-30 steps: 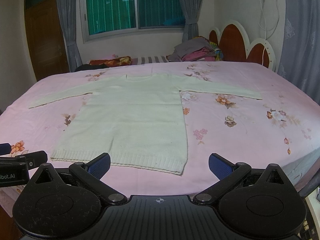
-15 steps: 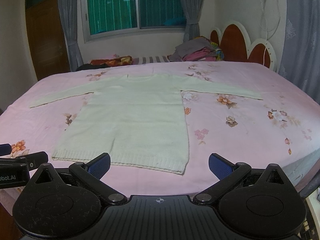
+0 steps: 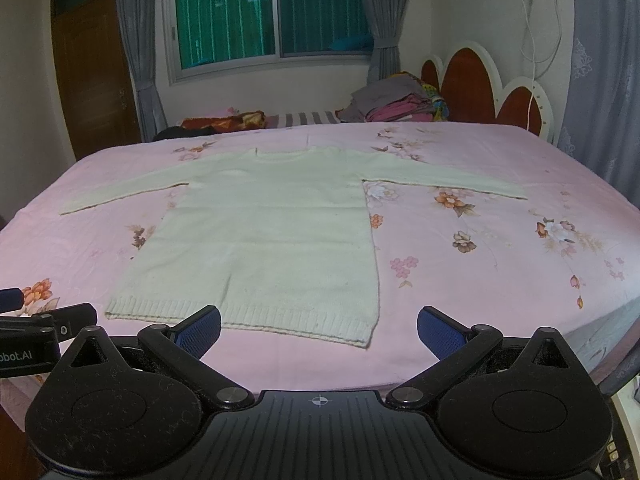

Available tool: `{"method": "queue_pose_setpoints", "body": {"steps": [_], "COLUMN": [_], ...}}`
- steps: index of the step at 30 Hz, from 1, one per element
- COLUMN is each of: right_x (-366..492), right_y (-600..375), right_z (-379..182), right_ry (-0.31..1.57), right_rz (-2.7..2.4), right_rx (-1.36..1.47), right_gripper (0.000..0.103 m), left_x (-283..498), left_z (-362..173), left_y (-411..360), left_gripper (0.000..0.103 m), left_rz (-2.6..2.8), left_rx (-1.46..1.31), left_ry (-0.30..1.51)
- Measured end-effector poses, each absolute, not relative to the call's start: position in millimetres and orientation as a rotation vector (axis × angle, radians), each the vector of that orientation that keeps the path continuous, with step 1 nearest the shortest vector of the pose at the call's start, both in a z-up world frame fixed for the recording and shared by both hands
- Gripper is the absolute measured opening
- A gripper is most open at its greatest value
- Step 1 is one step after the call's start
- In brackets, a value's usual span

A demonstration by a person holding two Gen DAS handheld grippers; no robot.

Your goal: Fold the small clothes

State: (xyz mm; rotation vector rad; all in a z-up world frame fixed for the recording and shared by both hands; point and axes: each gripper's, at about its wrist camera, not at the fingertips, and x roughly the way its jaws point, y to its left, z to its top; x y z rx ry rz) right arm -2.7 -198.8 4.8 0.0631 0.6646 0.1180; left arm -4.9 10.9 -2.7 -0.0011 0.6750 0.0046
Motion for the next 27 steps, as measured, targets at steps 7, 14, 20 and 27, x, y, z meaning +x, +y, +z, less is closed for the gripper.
{"method": "queue_pose_setpoints", "body": {"steps": [7, 14, 20, 27], "right_x": [1.4, 24.1, 59.1, 111.6], "right_y": [-200.1, -206.5, -205.6, -210.6], "right_z": [-2.1, -6.6, -8.2, -10.1], "right_ry": [0.676, 0.679, 0.674, 0.669], "right_rz": [0.114, 0.081, 0.060, 0.045], "right_rx": [0.081, 0.107, 0.112, 0.151], "right_gripper": [0.103, 0.103, 0.103, 0.103], "left_x": [1.6, 33.0, 77.2, 137.3], "left_z": [-5.1, -5.3, -15.0, -18.5], "left_y": [13.8, 11.5, 6.7, 16.7], "left_gripper": [0.102, 0.103, 0.103, 0.103], "left_rz": [-0.022, -0.032, -0.161, -0.230], "left_rx": [-0.022, 0.034, 0.039, -0.043], "left_ry": [0.661, 0.627, 0.651, 0.685]}}
